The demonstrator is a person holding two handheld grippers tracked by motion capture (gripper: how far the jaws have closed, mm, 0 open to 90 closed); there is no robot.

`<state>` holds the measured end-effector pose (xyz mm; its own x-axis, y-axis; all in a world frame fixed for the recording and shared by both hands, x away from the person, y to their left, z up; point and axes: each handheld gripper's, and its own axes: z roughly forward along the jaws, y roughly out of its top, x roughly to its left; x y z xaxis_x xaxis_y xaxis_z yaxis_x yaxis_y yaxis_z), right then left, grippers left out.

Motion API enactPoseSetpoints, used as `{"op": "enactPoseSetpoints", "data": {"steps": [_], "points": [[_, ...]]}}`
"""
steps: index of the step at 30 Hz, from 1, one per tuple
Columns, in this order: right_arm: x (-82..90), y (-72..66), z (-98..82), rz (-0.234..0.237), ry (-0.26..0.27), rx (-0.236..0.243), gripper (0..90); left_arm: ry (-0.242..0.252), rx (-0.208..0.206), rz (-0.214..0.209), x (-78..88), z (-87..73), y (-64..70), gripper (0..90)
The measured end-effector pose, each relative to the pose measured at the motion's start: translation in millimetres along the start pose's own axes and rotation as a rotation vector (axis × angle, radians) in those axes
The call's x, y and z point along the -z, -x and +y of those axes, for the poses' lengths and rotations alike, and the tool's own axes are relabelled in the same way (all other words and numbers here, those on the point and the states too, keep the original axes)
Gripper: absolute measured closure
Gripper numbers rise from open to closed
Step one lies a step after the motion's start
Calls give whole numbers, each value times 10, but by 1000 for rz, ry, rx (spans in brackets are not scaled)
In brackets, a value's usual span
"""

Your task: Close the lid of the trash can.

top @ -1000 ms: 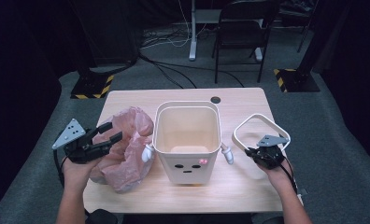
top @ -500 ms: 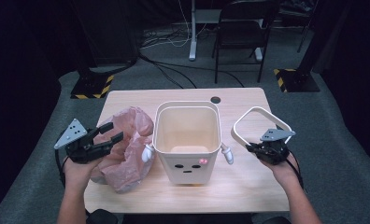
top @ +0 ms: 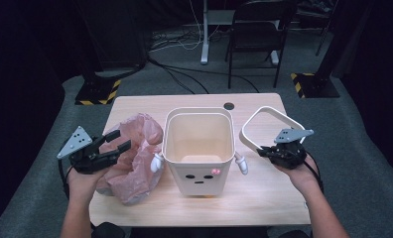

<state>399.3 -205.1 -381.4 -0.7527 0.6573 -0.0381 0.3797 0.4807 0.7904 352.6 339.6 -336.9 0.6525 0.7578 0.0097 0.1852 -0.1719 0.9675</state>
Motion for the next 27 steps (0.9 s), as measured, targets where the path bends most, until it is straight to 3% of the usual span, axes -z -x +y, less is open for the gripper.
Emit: {"op": "enactPoseSetpoints", "data": {"steps": [8,17,27], "points": [[114,-19,157,13,21,9,842,0,-2,-1,5,-1,-4,435],[237,-93,413,37,29,54,842,-2,-2,-2,-8,-4,1,435],[288,-95,679,65,31,75,842,-2,2,0,-1,-7,-8,436]]}}
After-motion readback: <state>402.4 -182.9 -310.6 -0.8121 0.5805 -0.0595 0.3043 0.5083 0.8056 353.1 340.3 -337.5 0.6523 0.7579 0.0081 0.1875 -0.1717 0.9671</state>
